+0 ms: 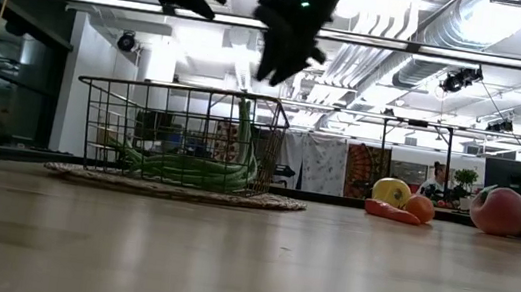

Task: Build produce basket
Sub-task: Put the orange carrot into the wire basket

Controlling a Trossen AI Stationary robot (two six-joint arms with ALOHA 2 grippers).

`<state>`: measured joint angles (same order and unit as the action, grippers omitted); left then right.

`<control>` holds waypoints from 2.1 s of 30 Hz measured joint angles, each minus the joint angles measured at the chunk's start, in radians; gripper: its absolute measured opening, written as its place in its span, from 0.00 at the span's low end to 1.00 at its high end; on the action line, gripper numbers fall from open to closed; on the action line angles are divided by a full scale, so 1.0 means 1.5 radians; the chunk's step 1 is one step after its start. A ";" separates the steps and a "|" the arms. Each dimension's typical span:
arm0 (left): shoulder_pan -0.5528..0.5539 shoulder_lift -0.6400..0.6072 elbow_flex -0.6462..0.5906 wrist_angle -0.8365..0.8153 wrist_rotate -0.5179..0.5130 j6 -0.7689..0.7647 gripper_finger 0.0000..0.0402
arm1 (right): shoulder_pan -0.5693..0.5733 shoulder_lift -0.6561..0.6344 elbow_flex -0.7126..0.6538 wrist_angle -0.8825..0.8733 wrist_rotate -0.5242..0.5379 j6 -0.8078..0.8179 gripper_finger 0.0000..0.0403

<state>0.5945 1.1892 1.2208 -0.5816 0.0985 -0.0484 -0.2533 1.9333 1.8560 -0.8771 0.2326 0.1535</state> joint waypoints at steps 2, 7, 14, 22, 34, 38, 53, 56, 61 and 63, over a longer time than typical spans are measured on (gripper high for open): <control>0.005 -0.023 -0.047 0.089 0.074 -0.049 0.66 | -0.009 -0.044 -0.049 0.011 -0.004 -0.002 0.49; 0.006 -0.124 -0.194 0.298 0.109 -0.138 0.66 | -0.016 -0.220 -0.272 0.139 -0.024 0.054 0.49; -0.019 -0.237 -0.358 0.462 0.111 -0.198 0.66 | 0.019 -0.481 -0.589 0.456 -0.038 0.187 0.49; -0.032 -0.284 -0.403 0.472 0.108 -0.190 0.66 | 0.042 -0.618 -0.724 0.636 0.003 0.207 0.49; -0.029 -0.296 -0.403 0.513 0.107 -0.271 0.66 | 0.016 -0.565 -0.574 0.262 -0.022 0.376 0.49; -0.024 -0.312 -0.403 0.515 0.107 -0.248 0.66 | -0.034 -0.457 -0.501 0.000 -0.034 0.483 0.49; -0.024 -0.330 -0.403 0.511 0.120 -0.263 0.66 | -0.200 -0.153 -0.496 0.040 -0.073 0.446 0.49; -0.024 -0.330 -0.403 0.511 0.120 -0.263 0.66 | -0.220 -0.132 -0.496 0.047 -0.061 0.452 0.49; -0.024 -0.329 -0.403 0.511 0.119 -0.263 0.66 | -0.238 -0.117 -0.496 0.069 -0.035 0.451 0.49; -0.024 -0.329 -0.403 0.511 0.118 -0.263 0.66 | -0.245 -0.115 -0.496 0.087 -0.038 0.444 0.49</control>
<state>0.5579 0.6952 0.6163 0.1844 0.2760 -0.4423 -0.6201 1.7611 1.1114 -0.7471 0.1758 0.8201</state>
